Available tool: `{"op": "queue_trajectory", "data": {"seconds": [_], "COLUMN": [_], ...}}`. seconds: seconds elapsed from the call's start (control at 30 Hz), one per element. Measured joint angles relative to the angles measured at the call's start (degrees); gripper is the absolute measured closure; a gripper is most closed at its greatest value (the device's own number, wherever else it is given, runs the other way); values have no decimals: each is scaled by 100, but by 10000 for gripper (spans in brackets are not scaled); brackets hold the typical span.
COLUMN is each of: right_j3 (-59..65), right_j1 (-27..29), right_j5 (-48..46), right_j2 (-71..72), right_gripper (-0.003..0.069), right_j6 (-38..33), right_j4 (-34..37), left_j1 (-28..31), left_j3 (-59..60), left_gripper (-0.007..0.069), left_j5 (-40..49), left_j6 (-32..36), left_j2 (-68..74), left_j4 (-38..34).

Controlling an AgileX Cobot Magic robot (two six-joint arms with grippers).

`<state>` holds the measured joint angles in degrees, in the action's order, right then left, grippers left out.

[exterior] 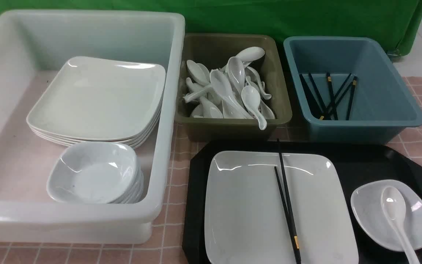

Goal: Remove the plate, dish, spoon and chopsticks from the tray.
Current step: Use the right arm to grab a soup spoon from the plate

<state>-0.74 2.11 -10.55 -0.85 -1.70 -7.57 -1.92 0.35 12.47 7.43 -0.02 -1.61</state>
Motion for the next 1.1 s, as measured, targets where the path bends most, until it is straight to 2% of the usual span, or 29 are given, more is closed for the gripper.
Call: {"op": "queue_trajectory", "data": {"seconds": [0.53,0.6,0.67,0.7,0.73,0.77,0.93,1.0,1.03,1.1], "right_j3": [0,0,0,0,0,0,0,23,20,56], "right_j1": [0,0,0,0,0,0,0,0,0,0], "right_j5": [0,0,0,0,0,0,23,210,243,760], "right_j2": [0,0,0,0,0,0,0,0,0,0], "right_gripper": [417,417,417,417,417,417,417,417,417,417], "right_j6": [0,0,0,0,0,0,-6,272,272,1231], "right_j4": [0,0,0,0,0,0,0,89,104,263], "left_j1": [0,0,0,0,0,0,0,0,0,0], "left_j3": [0,4,4,4,4,4,4,4,4,4], "left_gripper": [603,603,603,603,603,603,603,603,603,603], "left_j5": [-144,-594,-1247,-1277,-1649,-1930,-2839,-3422,-3422,-4235], "left_j6": [2,-174,-499,-527,-666,-743,-887,-1217,-1278,-2311], "left_j2": [0,0,0,0,0,0,0,0,0,0], "left_j4": [-37,-658,-1578,-1578,-2041,-2199,-2436,-2441,-2441,-2441]}}
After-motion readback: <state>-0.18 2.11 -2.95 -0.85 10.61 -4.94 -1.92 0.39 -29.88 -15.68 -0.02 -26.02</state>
